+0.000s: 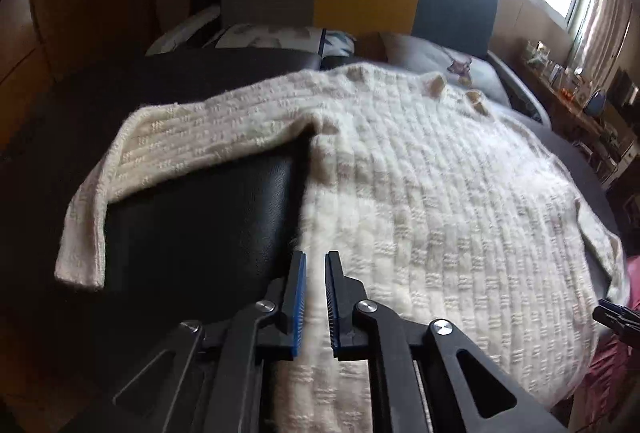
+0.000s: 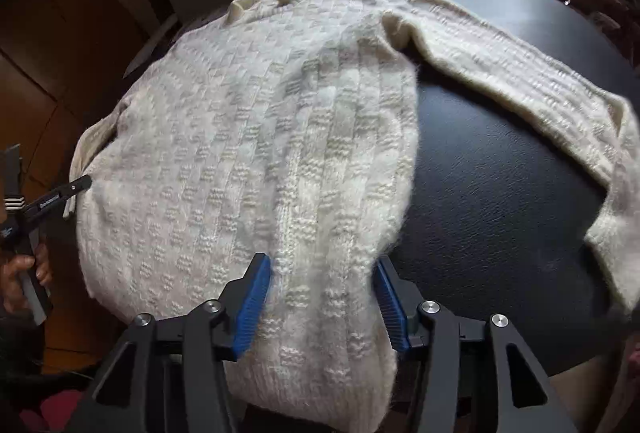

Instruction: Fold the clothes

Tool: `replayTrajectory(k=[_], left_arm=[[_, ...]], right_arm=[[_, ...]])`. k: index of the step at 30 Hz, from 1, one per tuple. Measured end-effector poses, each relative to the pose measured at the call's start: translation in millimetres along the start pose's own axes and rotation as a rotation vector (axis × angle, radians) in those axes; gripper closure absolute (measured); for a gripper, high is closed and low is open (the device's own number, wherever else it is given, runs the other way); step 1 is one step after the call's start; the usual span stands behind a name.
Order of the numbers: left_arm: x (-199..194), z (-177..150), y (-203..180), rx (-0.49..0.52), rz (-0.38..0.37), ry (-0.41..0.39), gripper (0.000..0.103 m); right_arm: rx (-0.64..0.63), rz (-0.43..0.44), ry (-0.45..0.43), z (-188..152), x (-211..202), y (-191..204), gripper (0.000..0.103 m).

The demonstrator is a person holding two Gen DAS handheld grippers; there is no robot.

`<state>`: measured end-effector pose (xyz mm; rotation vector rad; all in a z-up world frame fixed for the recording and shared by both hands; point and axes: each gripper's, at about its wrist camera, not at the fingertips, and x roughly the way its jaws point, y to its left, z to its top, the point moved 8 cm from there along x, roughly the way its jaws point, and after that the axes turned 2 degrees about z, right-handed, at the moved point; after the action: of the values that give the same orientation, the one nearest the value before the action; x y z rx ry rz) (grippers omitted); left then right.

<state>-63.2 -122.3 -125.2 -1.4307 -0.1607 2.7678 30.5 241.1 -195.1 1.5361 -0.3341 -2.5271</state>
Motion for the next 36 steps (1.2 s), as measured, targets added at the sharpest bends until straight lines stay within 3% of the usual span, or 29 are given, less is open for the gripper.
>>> replayTrajectory(k=[4,8,9,14,16,18,19,21,23,25,27,28,30,36], left_arm=[[9,-2,-41,0.090,-0.071,0.015,0.093],[33,-30,-68,0.136,-0.101,0.126,0.093],[43,-43,-69,0.134,-0.093,0.184,0.093],[38,-54,-73,0.166,-0.094,0.123,0.092],[41,-47,-69,0.131,-0.154,0.135,0.092],[32,-35,-50,0.031,-0.232,0.124,0.092],[27,-29,-40,-0.021,-0.271,0.118,0.086],[14,-8,10,-0.126,-0.235,0.046,0.084],[6,-3,67,-0.138,-0.075,-0.003,0.081],[-5,3,124,-0.145,0.090,-0.051,0.075],[-17,8,181,-0.151,0.255,-0.099,0.074],[-19,3,194,-0.115,0.293,-0.095,0.072],[-16,-2,204,-0.045,0.301,-0.078,0.070],[16,13,193,0.013,0.172,-0.087,0.055]], right_arm=[[-0.023,0.016,-0.113,42,-15,8,0.049],[-0.049,0.053,-0.090,57,1,29,0.049],[-0.059,0.025,-0.078,54,8,26,0.050],[-0.099,-0.115,-0.036,39,35,4,0.053],[-0.072,-0.093,-0.034,40,33,2,0.052],[-0.064,-0.089,-0.024,42,32,4,0.049],[-0.061,-0.090,-0.017,43,31,7,0.047],[-0.036,-0.066,-0.033,50,26,15,0.046],[-0.040,-0.016,-0.065,62,21,33,0.042],[-0.059,0.041,-0.086,74,20,57,0.025],[-0.103,0.098,-0.081,83,26,90,0.025],[-0.134,0.115,-0.067,87,32,108,0.025],[-0.182,0.148,-0.049,91,47,143,0.025],[-0.308,0.226,0.015,90,87,230,0.025]])
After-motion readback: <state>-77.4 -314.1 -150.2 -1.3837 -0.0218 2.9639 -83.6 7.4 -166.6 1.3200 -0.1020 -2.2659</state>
